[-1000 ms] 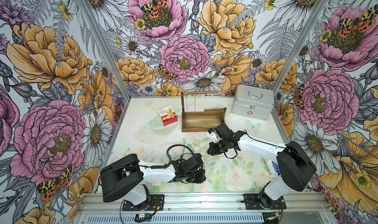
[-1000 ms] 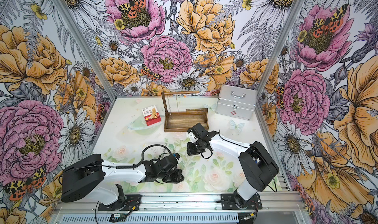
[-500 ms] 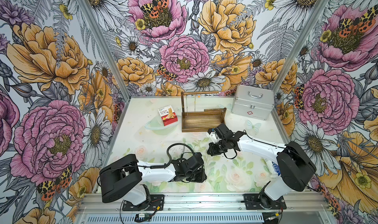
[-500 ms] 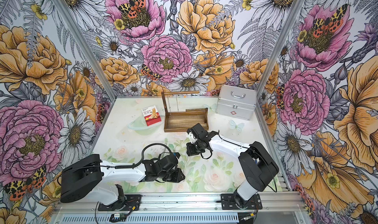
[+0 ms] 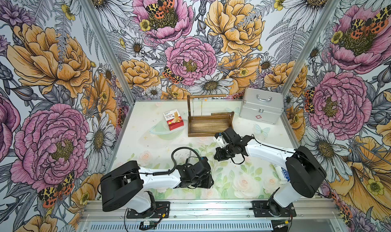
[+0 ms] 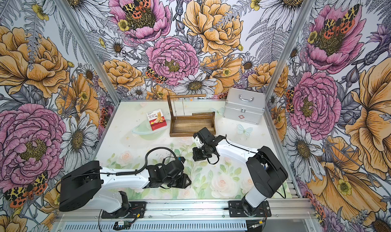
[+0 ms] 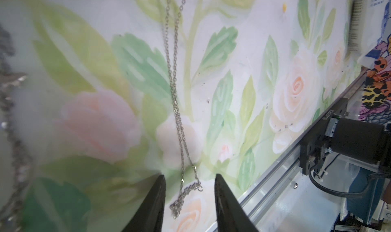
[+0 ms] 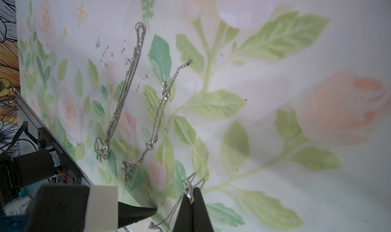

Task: Take the necklace off the jewelry display stand
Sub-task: Place the necklace at the center of the board.

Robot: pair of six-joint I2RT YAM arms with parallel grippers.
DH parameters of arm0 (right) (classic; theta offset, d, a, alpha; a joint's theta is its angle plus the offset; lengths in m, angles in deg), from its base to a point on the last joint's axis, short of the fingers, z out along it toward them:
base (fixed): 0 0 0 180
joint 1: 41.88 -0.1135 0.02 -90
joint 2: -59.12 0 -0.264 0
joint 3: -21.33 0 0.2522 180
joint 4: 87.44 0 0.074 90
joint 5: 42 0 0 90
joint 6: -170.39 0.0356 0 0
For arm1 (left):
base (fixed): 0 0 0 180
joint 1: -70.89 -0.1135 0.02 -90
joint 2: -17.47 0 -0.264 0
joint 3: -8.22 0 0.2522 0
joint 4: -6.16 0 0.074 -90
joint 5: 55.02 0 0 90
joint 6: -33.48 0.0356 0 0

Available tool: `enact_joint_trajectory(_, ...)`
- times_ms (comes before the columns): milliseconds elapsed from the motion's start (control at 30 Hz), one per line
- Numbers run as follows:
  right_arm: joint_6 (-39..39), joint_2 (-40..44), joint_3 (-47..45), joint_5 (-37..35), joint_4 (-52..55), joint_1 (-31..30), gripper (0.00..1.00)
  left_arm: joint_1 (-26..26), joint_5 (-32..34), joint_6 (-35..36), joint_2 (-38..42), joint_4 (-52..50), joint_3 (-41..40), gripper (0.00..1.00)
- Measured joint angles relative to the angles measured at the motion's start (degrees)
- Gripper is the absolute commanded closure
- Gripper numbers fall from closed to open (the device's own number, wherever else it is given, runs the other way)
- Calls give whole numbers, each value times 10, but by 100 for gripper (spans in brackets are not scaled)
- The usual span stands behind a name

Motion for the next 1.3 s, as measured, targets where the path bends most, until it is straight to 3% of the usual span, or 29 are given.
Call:
enact_joint_trajectory(167, 0, -13, 8, 0, 0, 0, 100, 9, 14, 16, 41, -12, 0, 83)
enact_joint_trajectory(400, 0, -42, 33, 0, 0, 0, 100, 23, 21, 23, 52, -6, 0, 93)
enact_joint_trajectory(733, 0, -73, 55, 0, 0, 0, 100, 34, 21, 19, -16, 4, 0, 97)
enact_joint_trajectory(1300, 2, -102, 77, 0, 1, 0, 100, 34, 24, 18, -30, 23, 0, 98)
